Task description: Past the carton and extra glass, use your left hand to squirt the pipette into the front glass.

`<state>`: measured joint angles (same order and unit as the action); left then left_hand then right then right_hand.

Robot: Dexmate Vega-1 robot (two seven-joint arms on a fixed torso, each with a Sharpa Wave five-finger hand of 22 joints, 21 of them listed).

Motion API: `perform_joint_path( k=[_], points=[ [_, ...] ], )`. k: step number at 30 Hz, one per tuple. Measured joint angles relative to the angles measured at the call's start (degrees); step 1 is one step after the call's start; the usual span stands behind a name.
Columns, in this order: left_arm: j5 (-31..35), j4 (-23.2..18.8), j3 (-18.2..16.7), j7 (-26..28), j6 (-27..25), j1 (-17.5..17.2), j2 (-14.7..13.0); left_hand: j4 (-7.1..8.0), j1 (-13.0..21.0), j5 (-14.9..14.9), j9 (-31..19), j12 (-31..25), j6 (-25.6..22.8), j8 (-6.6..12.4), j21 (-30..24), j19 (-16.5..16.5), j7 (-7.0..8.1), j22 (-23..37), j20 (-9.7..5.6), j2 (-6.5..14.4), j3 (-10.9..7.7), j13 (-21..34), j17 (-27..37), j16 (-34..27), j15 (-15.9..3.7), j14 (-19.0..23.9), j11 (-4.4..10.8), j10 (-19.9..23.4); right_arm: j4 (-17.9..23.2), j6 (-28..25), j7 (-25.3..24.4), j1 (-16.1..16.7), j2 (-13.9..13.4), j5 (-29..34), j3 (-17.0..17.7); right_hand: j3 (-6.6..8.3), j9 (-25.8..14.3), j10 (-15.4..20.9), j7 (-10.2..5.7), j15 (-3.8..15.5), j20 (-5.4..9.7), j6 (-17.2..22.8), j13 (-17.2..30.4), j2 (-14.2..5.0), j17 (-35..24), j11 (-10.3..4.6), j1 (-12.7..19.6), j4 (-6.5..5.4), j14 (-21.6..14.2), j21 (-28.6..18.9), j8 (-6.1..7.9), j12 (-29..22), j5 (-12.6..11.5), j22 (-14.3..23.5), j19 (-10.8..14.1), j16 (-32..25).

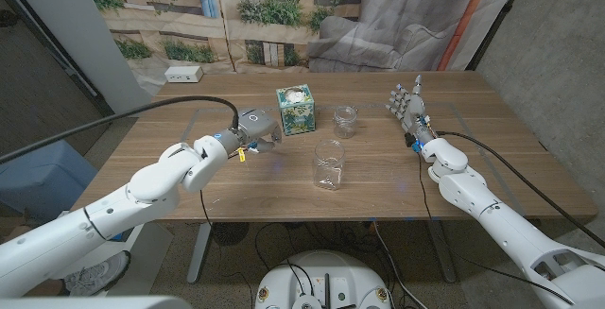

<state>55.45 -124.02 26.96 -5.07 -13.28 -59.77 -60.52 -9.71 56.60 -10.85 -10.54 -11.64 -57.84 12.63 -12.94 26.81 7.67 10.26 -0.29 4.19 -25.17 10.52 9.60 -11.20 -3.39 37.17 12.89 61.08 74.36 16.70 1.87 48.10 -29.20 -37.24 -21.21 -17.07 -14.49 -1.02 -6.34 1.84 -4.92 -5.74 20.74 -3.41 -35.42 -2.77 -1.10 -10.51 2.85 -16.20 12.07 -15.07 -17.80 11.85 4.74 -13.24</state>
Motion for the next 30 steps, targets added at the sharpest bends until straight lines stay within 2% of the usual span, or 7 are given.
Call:
perform_joint_path(
  k=[30],
  points=[
    [-12.44, -6.27, -8.98, 3.79, -0.36, -5.54, -0.59, -0.01, -0.22, 0.0, -0.01, 0.26, 0.22, -0.4, 0.0, 0.22, -0.21, 0.0, -0.22, 0.22, 0.0, -0.01, 0.01, 0.61, -0.3, 0.3, 0.02, -0.43, -0.02, 0.01, 0.01, 0.01, 0.0, 0.0, 0.0, 0.0, 0.0, 0.0, 0.0, 0.0, 0.0, 0.0, 0.0, 0.0, 0.0, 0.0, 0.0, 0.0, 0.0, 0.0, 0.0, 0.0, 0.0, 0.0, 0.0, 0.0]
  ],
)
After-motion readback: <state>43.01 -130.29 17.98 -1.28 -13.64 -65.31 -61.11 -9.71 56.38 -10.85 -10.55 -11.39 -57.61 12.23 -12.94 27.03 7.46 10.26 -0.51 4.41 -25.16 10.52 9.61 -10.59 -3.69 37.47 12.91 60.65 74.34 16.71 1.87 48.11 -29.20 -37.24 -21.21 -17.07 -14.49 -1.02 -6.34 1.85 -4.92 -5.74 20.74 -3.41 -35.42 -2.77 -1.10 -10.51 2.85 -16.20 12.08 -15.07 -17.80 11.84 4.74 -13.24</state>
